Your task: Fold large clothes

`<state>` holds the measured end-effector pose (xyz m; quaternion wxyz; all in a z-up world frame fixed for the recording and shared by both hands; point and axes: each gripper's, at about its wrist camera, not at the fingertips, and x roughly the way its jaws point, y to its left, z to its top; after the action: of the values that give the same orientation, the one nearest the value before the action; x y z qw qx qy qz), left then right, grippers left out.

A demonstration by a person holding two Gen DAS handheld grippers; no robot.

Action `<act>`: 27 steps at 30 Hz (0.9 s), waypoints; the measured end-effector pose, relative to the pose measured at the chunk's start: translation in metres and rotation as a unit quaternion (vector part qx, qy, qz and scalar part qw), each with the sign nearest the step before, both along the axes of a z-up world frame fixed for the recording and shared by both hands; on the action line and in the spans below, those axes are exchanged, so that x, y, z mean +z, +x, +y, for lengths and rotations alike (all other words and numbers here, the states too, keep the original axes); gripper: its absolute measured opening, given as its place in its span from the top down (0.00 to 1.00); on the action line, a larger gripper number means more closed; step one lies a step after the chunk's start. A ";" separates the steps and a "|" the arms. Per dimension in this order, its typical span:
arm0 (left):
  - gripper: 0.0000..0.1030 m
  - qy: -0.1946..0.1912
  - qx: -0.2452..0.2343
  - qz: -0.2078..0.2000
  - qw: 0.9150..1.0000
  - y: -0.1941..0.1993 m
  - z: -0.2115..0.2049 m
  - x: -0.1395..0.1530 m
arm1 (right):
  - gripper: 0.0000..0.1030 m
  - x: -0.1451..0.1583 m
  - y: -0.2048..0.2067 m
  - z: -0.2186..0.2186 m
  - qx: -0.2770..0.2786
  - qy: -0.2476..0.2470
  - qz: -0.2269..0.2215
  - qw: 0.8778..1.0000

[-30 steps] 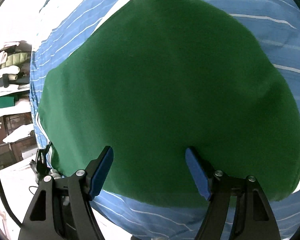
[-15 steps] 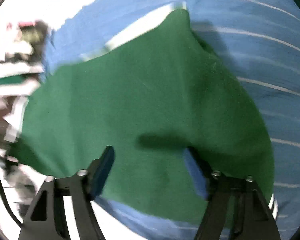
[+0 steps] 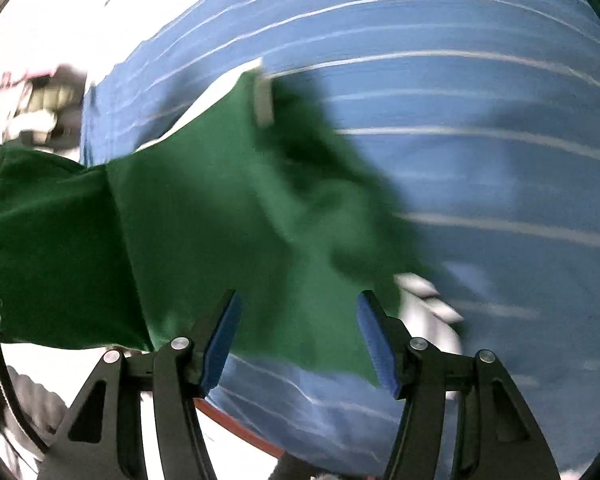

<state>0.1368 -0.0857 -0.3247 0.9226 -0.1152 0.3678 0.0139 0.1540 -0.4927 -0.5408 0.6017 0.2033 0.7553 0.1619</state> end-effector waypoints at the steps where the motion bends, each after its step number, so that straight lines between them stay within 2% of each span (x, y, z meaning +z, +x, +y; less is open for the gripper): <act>1: 0.81 -0.007 -0.023 0.015 1.000 0.001 -0.022 -0.012 | 0.39 0.003 -0.008 -0.022 -0.022 -0.012 0.003 1.000; 4: 0.81 -0.009 -0.086 0.075 0.993 0.002 -0.086 -0.066 | 0.39 0.000 -0.026 -0.069 -0.062 -0.038 0.019 0.997; 8: 0.81 0.012 -0.116 0.149 0.982 -0.001 -0.132 -0.136 | 0.39 -0.011 -0.048 -0.116 -0.112 -0.056 0.041 0.991; 11: 0.79 0.075 -0.129 0.197 0.969 0.002 -0.148 -0.173 | 0.39 -0.012 -0.055 -0.126 -0.128 -0.067 0.046 0.988; 13: 0.76 0.098 -0.136 0.208 0.964 0.005 -0.147 -0.169 | 0.39 -0.010 -0.057 -0.128 -0.126 -0.069 0.044 0.989; 15: 0.69 0.111 -0.131 0.208 0.963 0.003 -0.148 -0.154 | 0.39 -0.004 -0.060 -0.138 -0.113 -0.071 0.025 0.991; 16: 0.60 0.110 -0.131 0.205 0.964 0.003 -0.147 -0.146 | 0.36 -0.003 -0.055 -0.141 -0.105 -0.071 0.019 0.992; 17: 0.37 0.102 -0.136 0.199 0.965 0.001 -0.148 -0.133 | 0.35 0.003 -0.054 -0.140 -0.095 -0.073 0.002 0.993; 19: 0.10 0.067 -0.147 0.182 0.970 -0.006 -0.142 -0.121 | 0.22 0.018 -0.056 -0.142 -0.091 -0.064 -0.048 0.993; 21: 0.10 0.049 -0.137 0.170 0.975 -0.010 -0.136 -0.104 | 0.20 0.038 -0.051 -0.143 -0.074 -0.063 -0.096 0.991; 23: 0.10 0.042 -0.107 0.181 0.977 -0.013 -0.121 -0.093 | 0.20 0.052 -0.040 -0.138 -0.059 -0.055 -0.120 0.989; 25: 0.10 0.051 -0.048 0.189 0.979 -0.024 -0.092 -0.082 | 0.20 0.066 -0.031 -0.127 -0.043 -0.043 -0.131 0.990; 27: 0.10 0.084 0.027 0.196 0.977 -0.044 -0.051 -0.075 | 0.20 0.074 -0.018 -0.110 -0.029 -0.019 -0.123 0.992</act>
<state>0.0928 -0.1370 -0.3992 0.8382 -0.0420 0.5358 0.0922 0.1357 -0.6022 -0.4667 0.6981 0.1919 0.6725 0.1538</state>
